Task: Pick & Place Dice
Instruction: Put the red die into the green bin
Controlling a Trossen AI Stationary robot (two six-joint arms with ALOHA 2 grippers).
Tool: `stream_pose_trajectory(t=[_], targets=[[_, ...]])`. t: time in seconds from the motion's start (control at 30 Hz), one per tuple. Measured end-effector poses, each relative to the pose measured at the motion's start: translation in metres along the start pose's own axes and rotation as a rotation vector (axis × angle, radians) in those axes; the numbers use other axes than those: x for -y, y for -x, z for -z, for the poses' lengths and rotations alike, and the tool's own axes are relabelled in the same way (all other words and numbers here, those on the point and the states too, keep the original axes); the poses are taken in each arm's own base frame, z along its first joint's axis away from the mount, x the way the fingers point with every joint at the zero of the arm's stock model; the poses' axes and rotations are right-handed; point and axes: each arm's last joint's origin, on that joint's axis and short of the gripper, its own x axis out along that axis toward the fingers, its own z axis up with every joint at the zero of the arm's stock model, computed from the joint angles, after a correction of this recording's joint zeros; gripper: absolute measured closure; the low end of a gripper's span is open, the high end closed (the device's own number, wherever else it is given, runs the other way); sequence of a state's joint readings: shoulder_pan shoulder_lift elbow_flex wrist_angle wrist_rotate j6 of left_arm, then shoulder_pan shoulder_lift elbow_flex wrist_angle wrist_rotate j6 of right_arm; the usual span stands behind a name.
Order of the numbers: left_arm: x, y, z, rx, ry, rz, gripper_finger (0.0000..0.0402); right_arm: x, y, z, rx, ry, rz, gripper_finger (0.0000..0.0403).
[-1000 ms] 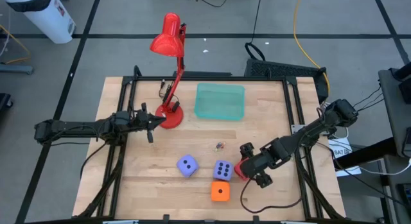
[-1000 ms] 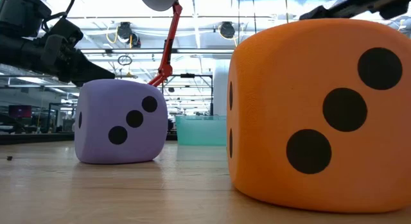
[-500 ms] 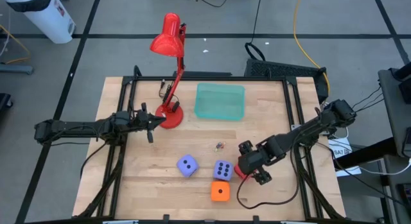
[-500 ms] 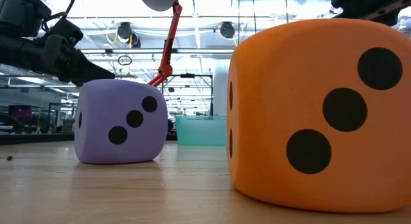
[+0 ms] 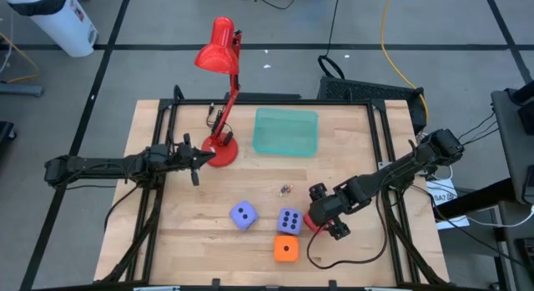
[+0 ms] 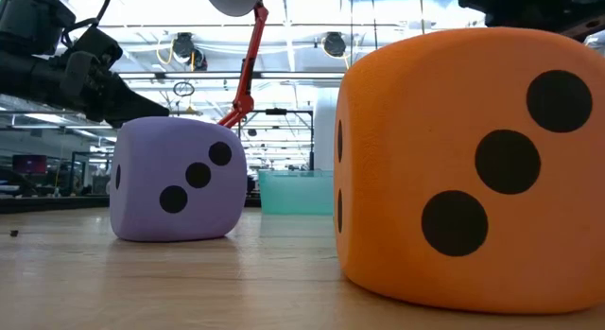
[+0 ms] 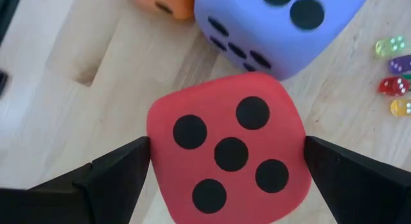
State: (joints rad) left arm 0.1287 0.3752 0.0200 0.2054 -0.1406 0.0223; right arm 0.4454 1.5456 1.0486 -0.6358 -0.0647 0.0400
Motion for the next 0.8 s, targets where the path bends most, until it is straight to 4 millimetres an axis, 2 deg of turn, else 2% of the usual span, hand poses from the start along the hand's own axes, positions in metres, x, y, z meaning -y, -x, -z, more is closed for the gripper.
stream_pose_trajectory(t=[0.37, 0.63, 0.8], targets=[[0.0, 0.0, 0.0, 0.0, -0.003, 0.001, 0.0378, 0.002, -0.03, 0.026, 0.005, -0.07, -0.034, 0.0007], [0.0, 0.0, 0.0, 0.0, -0.002, 0.0, 0.0378, -0.002, -0.03, 0.039, -0.101, -0.132, -0.02, 0.0007], [0.0, 0.0, 0.0, 0.0, -0.002, 0.0, 0.0378, -0.01, -0.029, 0.045, -0.142, -0.195, 0.067, 0.0007]])
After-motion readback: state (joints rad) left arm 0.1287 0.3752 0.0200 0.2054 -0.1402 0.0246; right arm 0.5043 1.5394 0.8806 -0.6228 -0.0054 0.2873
